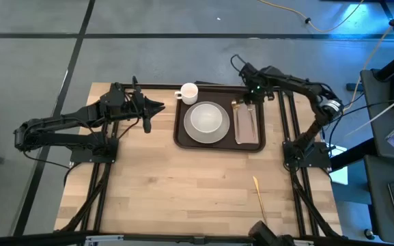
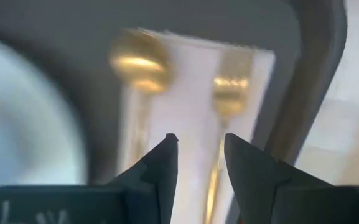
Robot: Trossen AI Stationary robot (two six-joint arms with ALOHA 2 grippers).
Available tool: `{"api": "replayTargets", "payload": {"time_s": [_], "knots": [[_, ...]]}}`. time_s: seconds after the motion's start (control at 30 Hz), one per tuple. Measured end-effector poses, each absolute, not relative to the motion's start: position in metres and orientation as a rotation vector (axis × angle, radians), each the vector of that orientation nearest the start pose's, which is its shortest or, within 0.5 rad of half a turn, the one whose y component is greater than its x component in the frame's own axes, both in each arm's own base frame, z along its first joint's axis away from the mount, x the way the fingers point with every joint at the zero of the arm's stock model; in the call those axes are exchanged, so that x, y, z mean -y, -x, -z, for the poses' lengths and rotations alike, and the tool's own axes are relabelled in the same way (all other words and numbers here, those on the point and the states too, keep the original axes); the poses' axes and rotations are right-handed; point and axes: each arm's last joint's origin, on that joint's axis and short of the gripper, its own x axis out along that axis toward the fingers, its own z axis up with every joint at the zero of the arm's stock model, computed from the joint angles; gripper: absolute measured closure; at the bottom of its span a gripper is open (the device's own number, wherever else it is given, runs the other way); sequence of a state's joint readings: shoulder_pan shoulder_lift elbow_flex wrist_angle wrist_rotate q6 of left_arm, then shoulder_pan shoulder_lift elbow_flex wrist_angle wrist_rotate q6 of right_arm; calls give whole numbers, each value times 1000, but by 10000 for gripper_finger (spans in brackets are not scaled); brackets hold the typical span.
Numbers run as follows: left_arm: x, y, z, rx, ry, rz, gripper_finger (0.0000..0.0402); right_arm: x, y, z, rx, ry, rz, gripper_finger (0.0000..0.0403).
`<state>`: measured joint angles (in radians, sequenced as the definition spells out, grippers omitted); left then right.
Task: Set up tray
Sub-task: Put the gold table knife to the right of the gold fork on the brown napkin on the black serving tray
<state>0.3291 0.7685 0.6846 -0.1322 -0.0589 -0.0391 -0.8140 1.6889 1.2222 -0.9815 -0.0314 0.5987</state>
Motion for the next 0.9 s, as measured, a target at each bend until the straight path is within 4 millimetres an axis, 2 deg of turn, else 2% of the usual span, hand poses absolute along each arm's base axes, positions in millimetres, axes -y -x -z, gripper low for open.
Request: {"api": "replayTargets", "payload": {"time_s": [0.1,0.17,0.27,0.37,0.47,0.63,0.9], "knots": [[-58,-164,-306,-208,68,-391,343,212,-217,-251,-1065,-1036,959,269],[-58,-164,-306,-208,68,-391,343,195,-220,-274,-1018,-1002,896,269],[-58,-164,-306,-208,68,-391,343,160,-225,-302,-948,-976,821,272],[-58,-164,-306,-208,68,-390,343,118,-230,-314,-950,-972,741,275],[-58,-164,-306,-208,68,-390,343,72,-233,-319,-1004,-1008,691,275],[-57,-164,-306,-208,70,-374,343,-1,-234,-317,-1113,-1053,745,275],[-57,-164,-306,-208,66,-356,343,-97,-228,-298,-1234,-1084,815,275]]}}
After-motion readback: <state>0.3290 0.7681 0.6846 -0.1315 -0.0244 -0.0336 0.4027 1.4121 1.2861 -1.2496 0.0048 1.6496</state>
